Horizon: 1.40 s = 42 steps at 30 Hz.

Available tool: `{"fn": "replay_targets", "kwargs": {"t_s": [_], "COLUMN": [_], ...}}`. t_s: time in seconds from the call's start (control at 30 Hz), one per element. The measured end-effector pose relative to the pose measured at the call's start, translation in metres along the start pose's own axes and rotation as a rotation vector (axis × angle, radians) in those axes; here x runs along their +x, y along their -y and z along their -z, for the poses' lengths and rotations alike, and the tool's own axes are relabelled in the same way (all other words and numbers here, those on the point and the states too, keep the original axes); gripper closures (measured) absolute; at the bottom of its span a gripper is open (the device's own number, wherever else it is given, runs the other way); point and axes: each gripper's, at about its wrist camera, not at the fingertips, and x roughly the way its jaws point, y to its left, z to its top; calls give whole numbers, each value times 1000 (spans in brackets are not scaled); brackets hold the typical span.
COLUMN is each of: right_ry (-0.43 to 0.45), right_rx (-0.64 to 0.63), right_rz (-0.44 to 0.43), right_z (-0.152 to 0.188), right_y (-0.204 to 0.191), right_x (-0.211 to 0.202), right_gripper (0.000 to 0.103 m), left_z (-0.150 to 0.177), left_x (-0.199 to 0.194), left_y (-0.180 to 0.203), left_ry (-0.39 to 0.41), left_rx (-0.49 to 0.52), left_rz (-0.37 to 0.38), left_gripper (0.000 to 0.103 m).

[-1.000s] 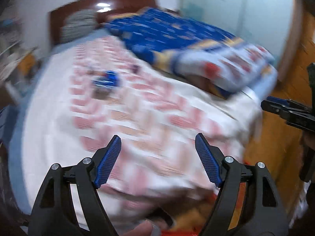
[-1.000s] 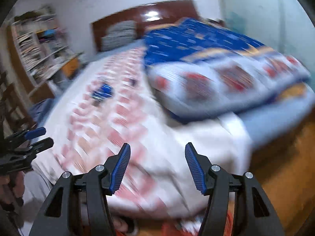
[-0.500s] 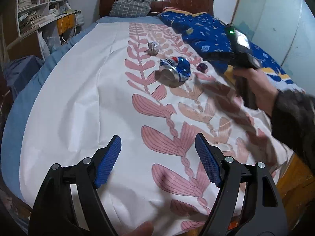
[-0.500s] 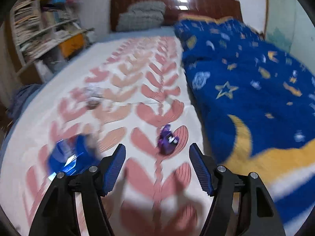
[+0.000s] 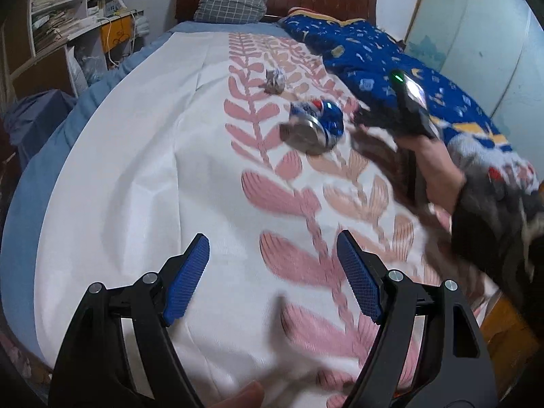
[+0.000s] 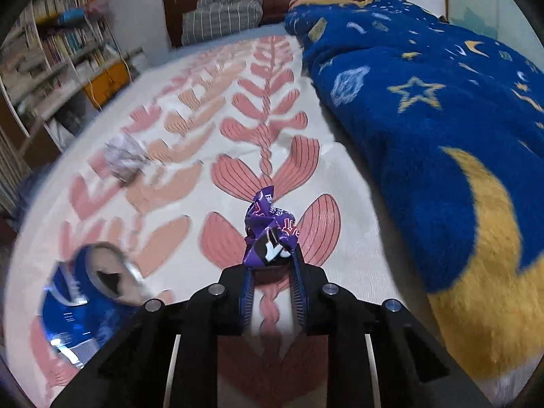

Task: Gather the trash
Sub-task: 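Grasp the crumpled white paper with the left gripper while the right holds the wrapper, then carry wrapper and paper over the red basket and open both grippers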

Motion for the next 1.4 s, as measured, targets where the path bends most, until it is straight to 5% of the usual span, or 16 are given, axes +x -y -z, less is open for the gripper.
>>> {"fn": "replay_targets", "kwargs": {"t_s": [0.2, 0.4, 0.53, 0.77, 0.83, 0.87, 0.9, 1.1, 1.3, 1.4], "right_ry": [117, 174, 137, 80, 62, 48, 50, 69, 110, 141], "right_rx": [44, 2, -7, -14, -8, -14, -20, -64, -79, -70], "right_rz": [-84, -127, -121, -99, -127, -133, -131, -159, -153, -142], "right_z": [28, 89, 130, 180, 186, 189, 190, 195, 197, 206], "right_y": [12, 6, 10, 18, 18, 18, 17, 9, 13, 23], "right_x": [-62, -138, -175, -207, -216, -220, -223, -261, -319, -361], "right_gripper": [82, 82, 82, 82, 81, 81, 81, 81, 81, 81], "left_z": [-98, -206, -237, -245, -242, -241, -240, -238, -201, -176], "left_x": [38, 144, 220, 290, 302, 305, 309, 265, 124, 54], "left_y": [-14, 9, 37, 56, 55, 53, 51, 35, 61, 84], "left_ry": [57, 23, -41, -135, -167, -177, -197, -149, -3, 39], "left_rx": [80, 145, 219, 237, 241, 244, 249, 224, 342, 366], "left_rz": [-38, -49, -61, -104, -122, -140, -182, -197, -235, -191], "left_gripper": [25, 25, 25, 27, 54, 81, 82, 89, 89, 89]}}
